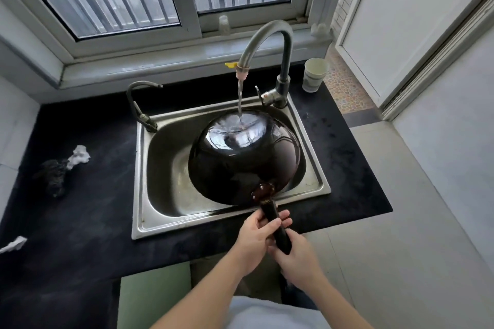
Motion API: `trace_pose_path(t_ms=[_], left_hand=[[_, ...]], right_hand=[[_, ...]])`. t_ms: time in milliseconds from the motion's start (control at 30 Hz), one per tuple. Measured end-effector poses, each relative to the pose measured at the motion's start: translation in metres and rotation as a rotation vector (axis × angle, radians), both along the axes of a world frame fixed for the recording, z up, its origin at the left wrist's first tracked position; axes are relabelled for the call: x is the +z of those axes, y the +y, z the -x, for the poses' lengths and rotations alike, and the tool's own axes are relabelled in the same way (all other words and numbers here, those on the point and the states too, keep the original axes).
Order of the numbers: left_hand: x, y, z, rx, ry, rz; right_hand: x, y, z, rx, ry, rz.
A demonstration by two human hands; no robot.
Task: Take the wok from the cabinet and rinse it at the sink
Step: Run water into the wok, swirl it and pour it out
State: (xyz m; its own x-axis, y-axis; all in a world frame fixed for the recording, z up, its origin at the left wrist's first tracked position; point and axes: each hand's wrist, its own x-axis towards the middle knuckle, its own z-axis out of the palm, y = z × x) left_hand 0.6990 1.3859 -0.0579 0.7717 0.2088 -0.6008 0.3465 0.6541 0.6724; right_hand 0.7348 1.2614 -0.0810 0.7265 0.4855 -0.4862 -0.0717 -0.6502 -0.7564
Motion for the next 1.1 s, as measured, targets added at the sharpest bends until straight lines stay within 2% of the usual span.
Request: trace_pose_path(t_ms=[233, 400, 500, 633, 667, 767, 867, 967, 1100], left_hand=[[0.001, 0.001, -0.012, -0.047, 0.060, -0.262], [0.003, 0.001, -0.023, -0.074, 0.078, -0.349], [0.004, 0.001, -0.030, -0.027, 0.073, -0.253], [0.003, 0.002, -0.038, 0.064, 0.024, 0.167], [0.002, 0.002, -0.040, 0.043, 0.007, 0.208], [0.001, 0.002, -0.044, -0.047, 0.010, 0.075], [-0.003, -0.003, -0.046, -0.042, 0.046, -0.043], [-0.006, -0.004, -0.049, -0.032, 0.049, -0.025], [-0.008, -0.007, -0.054, -0.024, 0.076, -0.044]], right_hand=[[0.022, 0.005, -0.012, -0.058, 0.319, -0.155], [0.029, 0.005, -0.024, -0.090, 0.516, -0.215], [0.032, 0.004, -0.032, -0.102, 0.592, -0.262], [0.033, -0.001, -0.040, -0.092, 0.680, -0.321], [0.033, -0.004, -0.042, -0.091, 0.696, -0.328], [0.031, -0.009, -0.046, -0.086, 0.724, -0.324], [0.029, -0.008, -0.049, -0.097, 0.742, -0.311], [0.032, -0.006, -0.053, -0.102, 0.766, -0.285], [0.042, 0.001, -0.066, -0.149, 0.839, -0.118]])
